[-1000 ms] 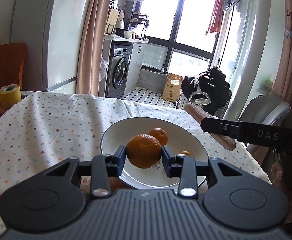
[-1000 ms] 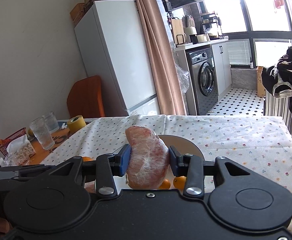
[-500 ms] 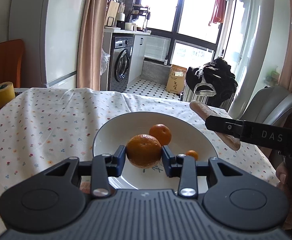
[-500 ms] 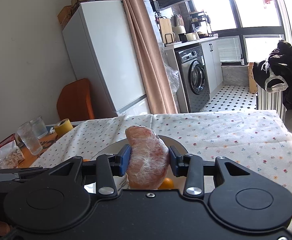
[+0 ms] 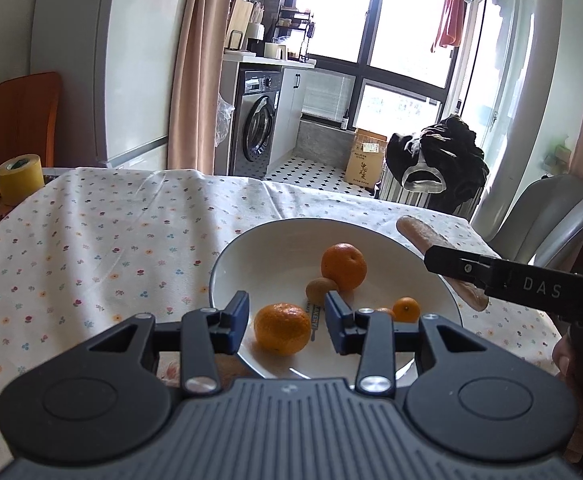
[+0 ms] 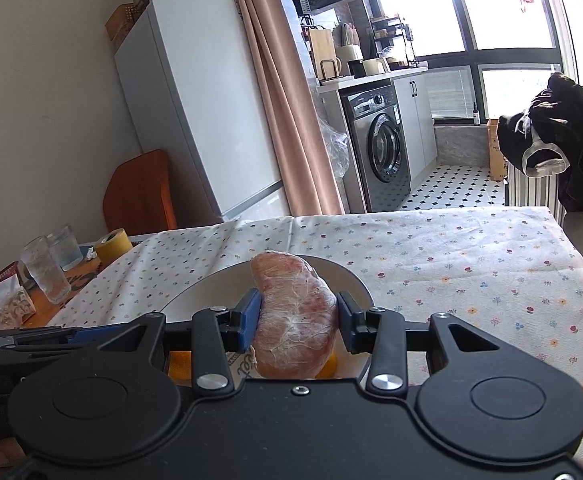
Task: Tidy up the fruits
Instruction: 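Carry the peeled orange and large orange into the white bowl, open both tools, then move the right tool to a red jujube while the left tool approaches another jujube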
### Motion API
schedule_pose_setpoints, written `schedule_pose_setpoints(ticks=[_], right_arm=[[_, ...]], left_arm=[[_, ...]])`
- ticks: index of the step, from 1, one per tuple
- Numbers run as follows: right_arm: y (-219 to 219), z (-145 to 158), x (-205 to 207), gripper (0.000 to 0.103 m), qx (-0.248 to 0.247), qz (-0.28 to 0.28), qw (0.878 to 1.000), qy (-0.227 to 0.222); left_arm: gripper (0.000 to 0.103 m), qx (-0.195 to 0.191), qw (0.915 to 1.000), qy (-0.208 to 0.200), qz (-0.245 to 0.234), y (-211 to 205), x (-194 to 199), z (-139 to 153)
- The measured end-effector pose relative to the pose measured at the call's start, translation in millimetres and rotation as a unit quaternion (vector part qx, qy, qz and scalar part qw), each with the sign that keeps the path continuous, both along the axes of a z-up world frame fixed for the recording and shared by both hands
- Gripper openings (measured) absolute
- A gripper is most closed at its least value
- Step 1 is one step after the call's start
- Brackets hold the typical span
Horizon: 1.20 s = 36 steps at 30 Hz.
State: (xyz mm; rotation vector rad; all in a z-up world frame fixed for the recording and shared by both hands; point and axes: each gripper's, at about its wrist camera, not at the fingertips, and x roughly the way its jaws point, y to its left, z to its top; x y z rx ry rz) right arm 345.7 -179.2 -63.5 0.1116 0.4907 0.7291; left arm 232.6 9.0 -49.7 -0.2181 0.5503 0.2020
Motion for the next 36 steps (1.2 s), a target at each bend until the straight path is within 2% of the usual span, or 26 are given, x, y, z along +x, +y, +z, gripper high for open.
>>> schedule_pose_setpoints(ticks=[8, 12, 16, 18, 22, 27, 30, 36], right_arm=[[6, -5, 1, 0.045, 0.014, 0.007, 1.0, 0.009], [5, -1, -2, 0.048, 0.014, 0.006, 1.0, 0.012], [3, 9, -9, 0.052, 0.01, 0.007, 1.0, 0.006], [2, 13, -15, 0.054, 0.008, 0.011, 1.0, 0.002], [-2, 19, -30, 0.062, 0.001, 0.017, 1.0, -0.008], [-6, 22, -47, 0.066, -0.007, 0.026, 1.0, -0.008], [-6, 21, -54, 0.079, -0.012, 0.03, 0.999, -0.008], [-3, 17, -68, 0.083, -0.017, 0.039, 0.999, 0.004]], left_arm=[[0.042, -0.007, 0.9998, 0.002, 0.018, 11, -14, -1], [0.049, -0.014, 0.9995, 0.001, 0.027, 18, -22, 0], [0.063, -0.018, 0.9988, -0.01, 0.043, 23, -37, 4], [0.067, -0.02, 0.9987, -0.013, 0.045, 25, -44, 5], [0.073, -0.023, 0.9985, -0.013, 0.048, 27, -54, 5], [0.079, -0.022, 0.9985, -0.019, 0.046, 27, -66, 8], [0.079, -0.02, 0.9984, -0.022, 0.048, 27, -74, 11], [0.085, -0.023, 0.9981, -0.029, 0.05, 32, -92, 16]])
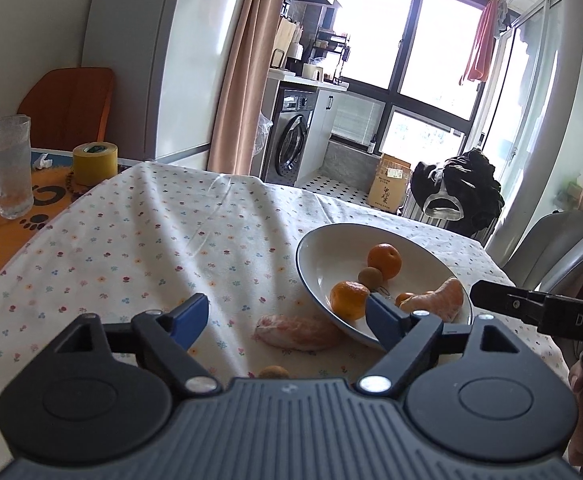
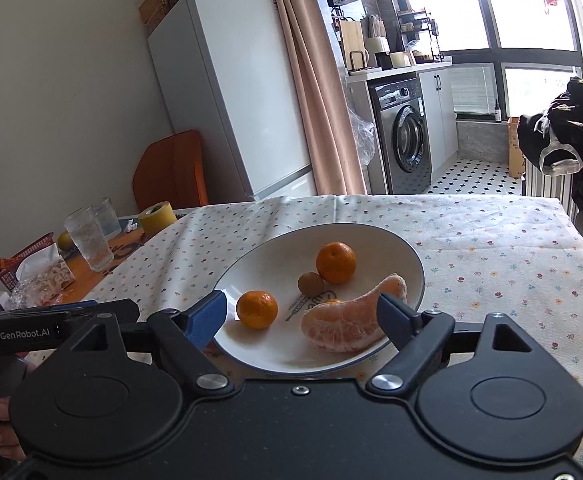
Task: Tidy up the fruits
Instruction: 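Move the right tool to a red jujube while the left tool approaches another jujube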
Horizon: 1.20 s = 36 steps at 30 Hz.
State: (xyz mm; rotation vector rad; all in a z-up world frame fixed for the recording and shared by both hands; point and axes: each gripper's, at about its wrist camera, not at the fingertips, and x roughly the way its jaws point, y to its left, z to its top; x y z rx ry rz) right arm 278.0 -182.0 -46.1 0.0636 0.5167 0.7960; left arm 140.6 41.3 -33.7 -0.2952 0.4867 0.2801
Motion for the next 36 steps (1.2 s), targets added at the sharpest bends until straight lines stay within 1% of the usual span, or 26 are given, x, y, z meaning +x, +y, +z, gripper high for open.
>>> schedule_pose_setpoints(ticks=[10, 14, 23, 26, 29, 32, 34, 36], right_arm=[[3, -8, -29, 0.095, -0.02, 0.016, 1.0, 0.014], [5, -15, -39, 0.096, -0.03, 0.025, 0.999, 0.021], [14, -33, -55, 0.095, -0.053, 0.057, 0.997, 0.03], [17, -37, -59, 0.095, -0.054, 0.065, 0.996, 0.033], [23, -41, -61, 0.094, -0.061, 0.072, 0.995, 0.036], [27, -44, -62, 0.087, -0.069, 0.073, 0.994, 0.034], [30, -45, -61, 0.08, -0.069, 0.072, 0.994, 0.04], [33, -47, -60, 0.076, -0.069, 0.072, 0.994, 0.043]], left_arm=[[0.088, -0.004, 0.9998, 0.014, -0.014, 3, -21, -4], [0.088, -0.017, 0.9994, 0.019, -0.025, 4, -29, -10], [0.088, -0.014, 0.9988, 0.023, -0.041, 3, -40, -19], [0.088, -0.014, 0.9986, 0.026, -0.044, 2, -42, -22], [0.087, -0.016, 0.9984, 0.025, -0.048, 2, -45, -24], [0.087, -0.013, 0.9984, 0.024, -0.05, 2, -48, -26], [0.087, -0.011, 0.9985, 0.023, -0.049, 3, -48, -27], [0.086, -0.012, 0.9985, 0.023, -0.049, 3, -48, -29]])
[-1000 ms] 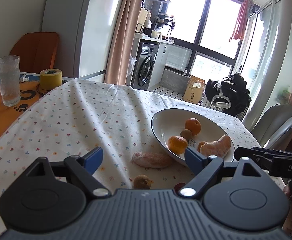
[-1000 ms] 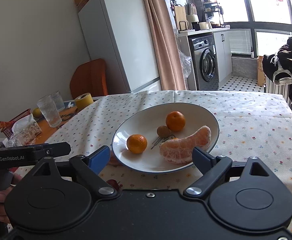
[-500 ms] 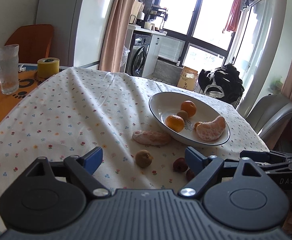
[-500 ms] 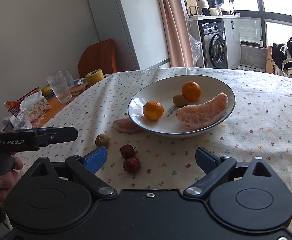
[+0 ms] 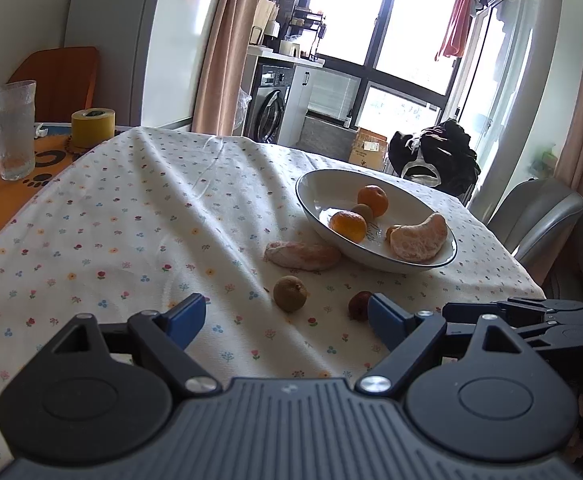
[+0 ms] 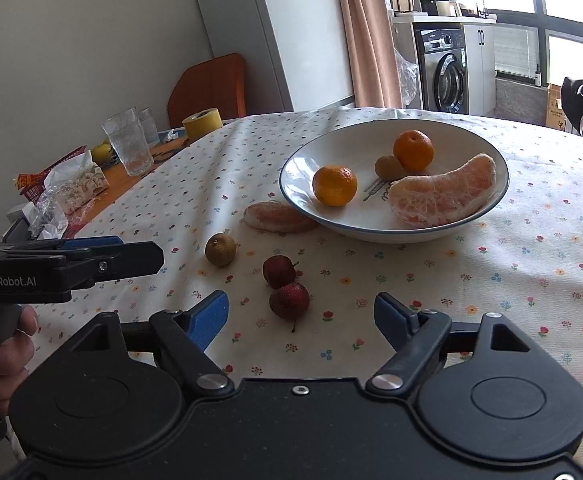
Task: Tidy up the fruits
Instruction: 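Move the right tool to a red jujube while the left tool approaches another jujube, then close the right tool on a red jujube while the left tool grasps another jujube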
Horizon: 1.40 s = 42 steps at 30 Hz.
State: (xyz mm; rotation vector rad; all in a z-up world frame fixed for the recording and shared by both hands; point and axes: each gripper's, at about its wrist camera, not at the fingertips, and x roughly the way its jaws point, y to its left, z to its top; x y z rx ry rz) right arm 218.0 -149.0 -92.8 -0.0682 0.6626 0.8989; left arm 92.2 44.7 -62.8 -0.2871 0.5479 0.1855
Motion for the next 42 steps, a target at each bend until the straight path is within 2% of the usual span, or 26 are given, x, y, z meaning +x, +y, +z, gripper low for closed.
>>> schedule_pose_setpoints(ticks=[2, 8, 10, 12, 30, 36, 42], right_arm=[[4, -1, -1, 0.072, 0.0, 0.006, 1.0, 0.001], [18, -6, 0, 0.051, -0.007, 0.016, 1.0, -0.002], [21, -9, 2, 0.032, -0.01, 0.017, 1.0, 0.004], [22, -11, 3, 0.024, -0.01, 0.013, 1.0, 0.001], [-9, -5, 13, 0.023, 0.005, -0.015, 1.0, -0.001], [-19, -4, 18, 0.023, 0.012, -0.024, 1.0, 0.001], [-25, -3, 22, 0.023, 0.021, -0.028, 0.999, 0.0]], left_arm=[[0.084, -0.002, 1.0, 0.001, 0.004, 1, 1, -2], [0.08, 0.002, 1.0, 0.0, 0.002, 0, 1, -4], [0.079, -0.001, 1.0, -0.001, 0.001, 0, 2, -5], [0.077, -0.003, 1.0, 0.0, 0.001, 1, 2, -6], [0.056, -0.016, 0.9993, -0.01, -0.032, -18, 23, -10], [0.052, -0.017, 0.999, 0.0, -0.043, -25, 34, -16], [0.051, -0.019, 0.9982, 0.015, -0.054, -30, 52, -26]])
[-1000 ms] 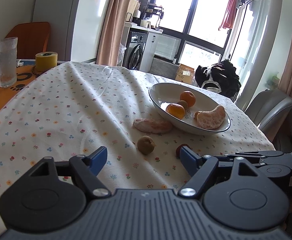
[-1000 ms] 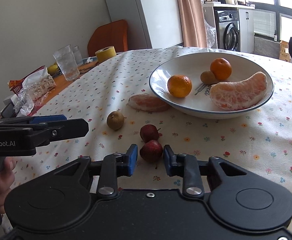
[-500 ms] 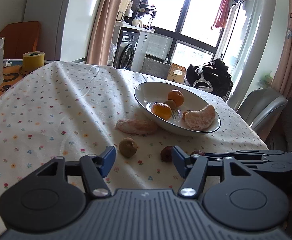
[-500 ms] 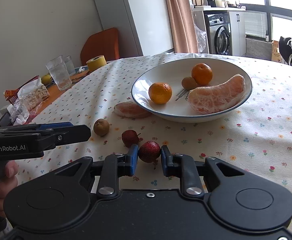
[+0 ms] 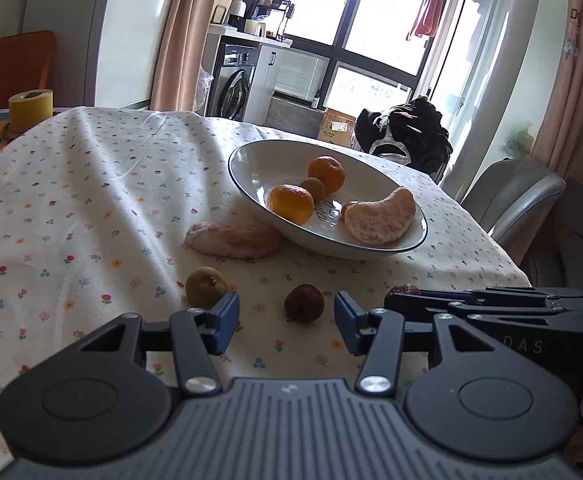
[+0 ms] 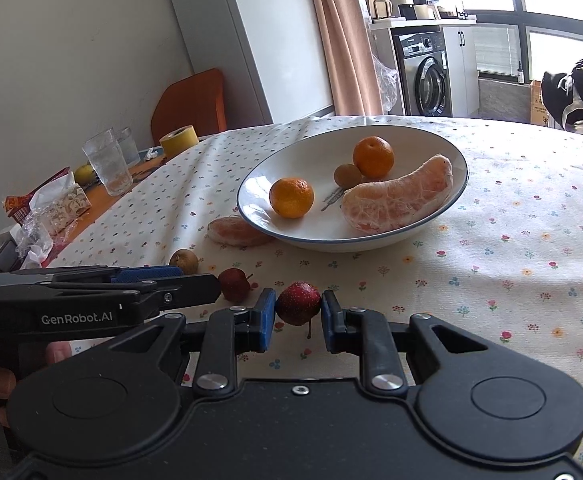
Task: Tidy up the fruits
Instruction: 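Close the right tool on a red jujube while the left tool grasps another jujube, then lower both red jujubes into the white bowl and open both tools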
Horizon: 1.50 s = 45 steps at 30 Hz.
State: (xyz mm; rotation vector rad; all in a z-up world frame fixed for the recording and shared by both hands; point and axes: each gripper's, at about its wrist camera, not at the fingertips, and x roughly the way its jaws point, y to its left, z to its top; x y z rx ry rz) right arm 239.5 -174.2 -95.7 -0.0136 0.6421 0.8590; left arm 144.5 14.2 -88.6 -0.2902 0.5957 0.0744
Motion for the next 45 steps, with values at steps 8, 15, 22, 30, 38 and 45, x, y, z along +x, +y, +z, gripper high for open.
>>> schedule_pose_setpoints(ticks=[8, 15, 22, 30, 38, 45], right_arm=[[-12, -2, 8, 0.023, 0.007, -0.015, 1.0, 0.006], [-19, 4, 10, 0.023, 0.023, -0.021, 1.0, 0.003], [-25, 18, 10, 0.023, 0.05, -0.017, 0.999, -0.006], [-22, 31, 18, 0.023, 0.062, -0.015, 0.998, -0.009], [-13, 38, 25, 0.023, 0.057, -0.031, 0.998, -0.021], [-12, 45, 34, 0.023, 0.058, -0.037, 0.997, -0.029]], left_arm=[[0.036, 0.005, 0.9999, 0.012, 0.002, -7, 19, -10], [0.022, -0.003, 0.9999, 0.013, 0.009, -7, 17, -3], [0.022, 0.019, 0.9995, -0.01, 0.023, -12, 7, 18], [0.022, 0.024, 0.9983, -0.037, 0.039, -4, 1, 38], [0.022, 0.022, 0.9978, -0.055, 0.031, 1, 13, 50], [0.022, 0.018, 0.9978, -0.061, 0.017, -5, 32, 53]])
